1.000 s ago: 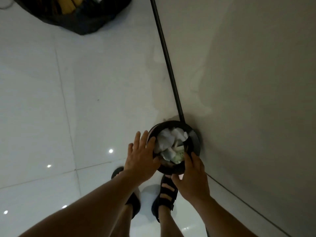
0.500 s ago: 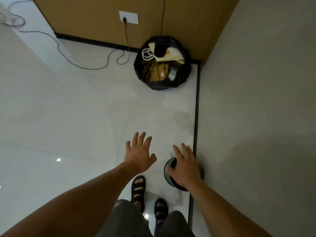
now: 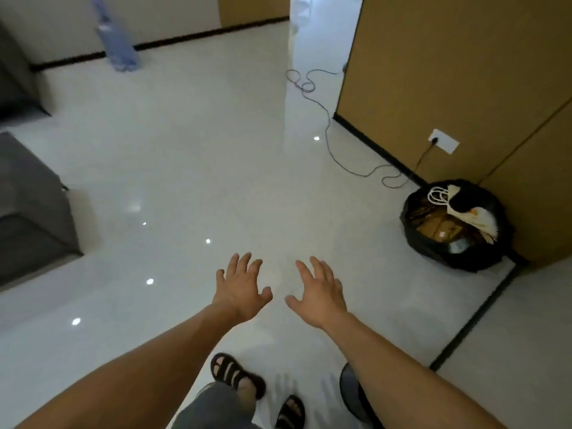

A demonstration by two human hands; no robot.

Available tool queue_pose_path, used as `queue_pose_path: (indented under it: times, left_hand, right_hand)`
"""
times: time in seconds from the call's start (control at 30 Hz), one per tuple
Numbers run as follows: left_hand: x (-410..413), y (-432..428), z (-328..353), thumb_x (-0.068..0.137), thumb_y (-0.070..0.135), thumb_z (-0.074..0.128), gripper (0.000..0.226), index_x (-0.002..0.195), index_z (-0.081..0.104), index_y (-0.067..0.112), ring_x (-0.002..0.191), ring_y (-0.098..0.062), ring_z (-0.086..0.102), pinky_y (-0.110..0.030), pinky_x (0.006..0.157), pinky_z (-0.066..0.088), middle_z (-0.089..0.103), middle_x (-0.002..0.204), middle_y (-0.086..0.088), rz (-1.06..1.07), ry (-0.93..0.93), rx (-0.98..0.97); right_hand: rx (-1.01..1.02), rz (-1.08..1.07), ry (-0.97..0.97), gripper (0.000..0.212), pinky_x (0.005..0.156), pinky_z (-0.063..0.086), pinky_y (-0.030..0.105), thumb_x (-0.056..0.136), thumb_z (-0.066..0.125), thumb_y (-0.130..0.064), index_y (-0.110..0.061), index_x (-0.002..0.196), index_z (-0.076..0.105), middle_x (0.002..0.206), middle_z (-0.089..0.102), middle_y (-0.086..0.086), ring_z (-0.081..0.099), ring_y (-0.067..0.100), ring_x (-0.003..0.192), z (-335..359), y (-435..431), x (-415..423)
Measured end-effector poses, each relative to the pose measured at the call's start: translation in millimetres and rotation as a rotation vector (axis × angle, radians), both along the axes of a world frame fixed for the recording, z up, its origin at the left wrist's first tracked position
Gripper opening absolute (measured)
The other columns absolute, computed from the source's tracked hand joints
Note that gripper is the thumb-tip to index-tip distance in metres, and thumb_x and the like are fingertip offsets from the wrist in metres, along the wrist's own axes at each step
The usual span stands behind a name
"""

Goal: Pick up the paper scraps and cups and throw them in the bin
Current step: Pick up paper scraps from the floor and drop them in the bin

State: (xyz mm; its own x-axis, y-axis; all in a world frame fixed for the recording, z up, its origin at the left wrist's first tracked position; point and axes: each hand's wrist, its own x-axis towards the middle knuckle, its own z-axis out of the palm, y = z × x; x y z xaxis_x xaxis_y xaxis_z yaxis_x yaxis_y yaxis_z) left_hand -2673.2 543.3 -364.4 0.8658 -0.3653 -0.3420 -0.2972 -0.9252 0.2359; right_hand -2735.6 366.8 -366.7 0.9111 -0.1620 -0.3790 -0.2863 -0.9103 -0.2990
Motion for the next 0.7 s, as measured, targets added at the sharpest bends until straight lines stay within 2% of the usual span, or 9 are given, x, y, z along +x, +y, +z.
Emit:
queue_pose_path:
  times: [0.23, 0.53, 0.7]
  left_hand:
    - [-26.5, 205.9, 29.4, 0.090, 0.054, 0.043, 0.071, 0.150, 0.019, 0.024, 0.148, -0.024, -0.004, -0.051, 0.117, 0.010, 0.006, 0.161, -0.001, 0.505, -0.069, -0.047]
    - [-103.9, 488.9, 40.5, 0.089, 0.054, 0.044, 0.070, 0.149, 0.021, 0.024, 0.147, -0.025, -0.001, -0.050, 0.116, 0.014, 0.007, 0.160, -0.002, 0.967, -0.139, -0.048]
    - [-158.7, 611.5, 41.5, 0.090, 0.053, 0.043, 0.070, 0.150, 0.021, 0.023, 0.147, -0.024, -0.002, -0.050, 0.116, 0.014, 0.006, 0.160, -0.003, 1.187, -0.107, -0.015]
  right_hand:
    - [-0.023, 0.423, -0.038, 0.083, 0.117, 0.013, 0.047, 0.090, 0.048, -0.059, -0.032, 0.155, 0.004, 0.163, -0.006, 0.000, -0.009, 0.023, 0.149, 36.9, 179.2, 52.2]
    - [0.010, 0.792, -0.118, 0.081, 0.116, 0.015, 0.048, 0.088, 0.049, -0.061, -0.033, 0.154, 0.011, 0.163, 0.004, 0.001, 0.000, 0.024, 0.149, 48.9, 475.7, 74.5]
    - [0.048, 0.980, -0.071, 0.081, 0.116, 0.017, 0.046, 0.088, 0.048, -0.062, -0.033, 0.154, 0.012, 0.162, 0.005, 0.000, 0.002, 0.023, 0.149, 45.8, 619.9, 56.8]
